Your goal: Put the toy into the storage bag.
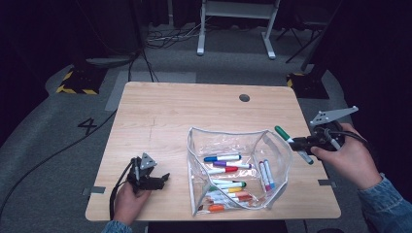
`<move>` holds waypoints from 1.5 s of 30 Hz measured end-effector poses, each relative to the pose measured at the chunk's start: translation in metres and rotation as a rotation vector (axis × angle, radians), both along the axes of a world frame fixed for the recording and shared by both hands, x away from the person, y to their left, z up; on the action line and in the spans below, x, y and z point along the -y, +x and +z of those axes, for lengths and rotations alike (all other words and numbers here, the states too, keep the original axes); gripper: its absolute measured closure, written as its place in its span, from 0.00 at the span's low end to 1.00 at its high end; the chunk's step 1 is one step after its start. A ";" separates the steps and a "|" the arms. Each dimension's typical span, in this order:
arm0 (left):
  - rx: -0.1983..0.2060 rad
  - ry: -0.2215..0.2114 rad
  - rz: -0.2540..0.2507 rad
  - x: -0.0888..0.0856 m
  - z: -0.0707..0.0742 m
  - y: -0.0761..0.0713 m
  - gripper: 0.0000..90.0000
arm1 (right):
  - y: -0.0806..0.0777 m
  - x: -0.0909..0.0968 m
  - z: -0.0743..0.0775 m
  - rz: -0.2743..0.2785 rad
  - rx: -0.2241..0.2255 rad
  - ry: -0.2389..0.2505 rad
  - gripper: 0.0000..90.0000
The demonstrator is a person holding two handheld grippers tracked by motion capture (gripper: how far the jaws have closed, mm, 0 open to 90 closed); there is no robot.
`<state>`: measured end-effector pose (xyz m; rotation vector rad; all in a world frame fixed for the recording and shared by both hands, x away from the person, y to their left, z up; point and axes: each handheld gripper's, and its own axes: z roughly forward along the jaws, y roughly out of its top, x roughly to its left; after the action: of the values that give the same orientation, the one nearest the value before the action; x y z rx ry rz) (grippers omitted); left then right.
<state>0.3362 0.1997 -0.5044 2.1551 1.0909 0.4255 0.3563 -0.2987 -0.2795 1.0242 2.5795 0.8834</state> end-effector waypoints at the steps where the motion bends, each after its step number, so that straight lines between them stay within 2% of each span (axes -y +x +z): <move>1: 0.000 0.000 0.000 0.000 0.000 0.000 0.19 | -0.002 -0.004 0.003 0.015 0.002 -0.002 0.86; 5: 0.000 0.000 0.000 0.000 0.000 0.000 0.19 | -0.010 -0.025 0.010 0.092 -0.006 0.014 0.86; 11: 0.000 0.000 0.000 0.000 0.000 0.000 0.19 | -0.020 -0.059 0.013 0.200 -0.015 0.003 0.86; 22: 0.000 0.000 -0.001 0.000 0.000 0.000 0.19 | -0.029 -0.111 0.006 0.350 -0.055 -0.057 0.86; 31: 0.000 0.000 0.000 0.000 0.000 0.000 0.19 | -0.030 -0.139 -0.008 0.417 -0.096 -0.115 0.86; 32: 0.000 -0.002 0.001 0.000 0.000 0.000 0.19 | -0.030 -0.146 -0.014 0.437 -0.111 -0.134 0.86; 45: 0.000 -0.002 0.001 0.000 0.000 0.000 0.19 | -0.030 -0.168 -0.044 0.486 -0.215 -0.260 0.86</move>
<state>0.3362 0.1996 -0.5045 2.1525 1.0921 0.4253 0.3264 -0.1306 -0.3234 0.4450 3.0882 0.5255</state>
